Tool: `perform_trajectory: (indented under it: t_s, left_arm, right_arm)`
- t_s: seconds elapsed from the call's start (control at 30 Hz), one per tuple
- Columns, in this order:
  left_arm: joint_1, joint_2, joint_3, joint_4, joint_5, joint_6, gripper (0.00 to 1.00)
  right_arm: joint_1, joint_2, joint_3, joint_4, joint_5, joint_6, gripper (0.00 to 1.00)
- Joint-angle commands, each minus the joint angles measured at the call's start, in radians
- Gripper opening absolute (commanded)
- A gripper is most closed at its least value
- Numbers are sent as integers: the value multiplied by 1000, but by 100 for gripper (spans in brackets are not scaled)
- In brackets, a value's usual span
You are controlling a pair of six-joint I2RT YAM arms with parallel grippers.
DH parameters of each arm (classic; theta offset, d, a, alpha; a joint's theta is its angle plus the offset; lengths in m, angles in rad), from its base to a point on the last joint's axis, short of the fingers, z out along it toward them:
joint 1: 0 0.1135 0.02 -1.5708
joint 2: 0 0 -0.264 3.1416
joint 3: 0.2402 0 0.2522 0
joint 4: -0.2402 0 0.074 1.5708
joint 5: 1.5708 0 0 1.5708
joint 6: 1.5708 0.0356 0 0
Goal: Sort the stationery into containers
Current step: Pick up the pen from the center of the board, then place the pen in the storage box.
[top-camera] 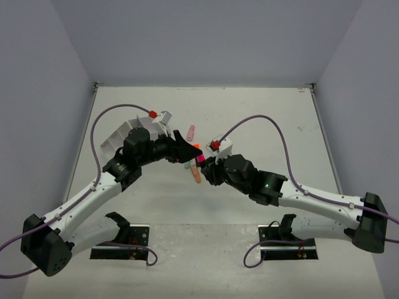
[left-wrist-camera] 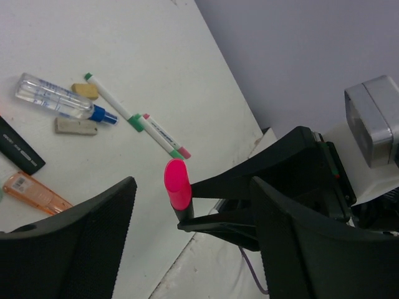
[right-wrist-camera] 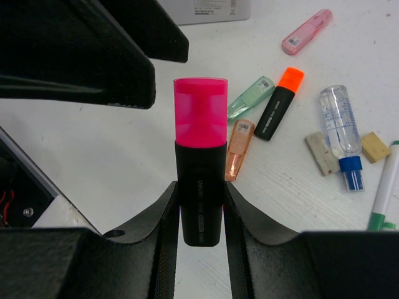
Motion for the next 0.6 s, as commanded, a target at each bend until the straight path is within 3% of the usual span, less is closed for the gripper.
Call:
perform_trajectory:
  t_s: [0.0, 0.17, 0.3, 0.37, 0.4, 0.47, 0.53, 0.57]
  left_arm:
    - [-15, 23, -16, 98, 52, -24, 62]
    - [-26, 65, -18, 120, 57, -28, 52]
    - [-52, 91, 0, 153, 81, -32, 50]
    - [-62, 95, 11, 156, 85, -25, 12]
    - [-63, 98, 19, 143, 77, -18, 3]
    - [-62, 104, 37, 113, 56, 5, 0]
    - [-63, 106, 67, 80, -2, 54, 0]
    - [-63, 107, 86, 38, -57, 74, 0]
  right_arm:
    - [16, -56, -7, 111, 71, -44, 0]
    - [23, -70, -4, 124, 61, -55, 0]
    - [25, -59, 14, 123, 50, -68, 0]
    - [25, -54, 18, 123, 52, -72, 0]
    - [25, -54, 19, 124, 57, -74, 0]
    - [25, -56, 16, 123, 68, -78, 0]
    - [25, -61, 9, 123, 78, -84, 8]
    - [24, -62, 2, 123, 92, -81, 32]
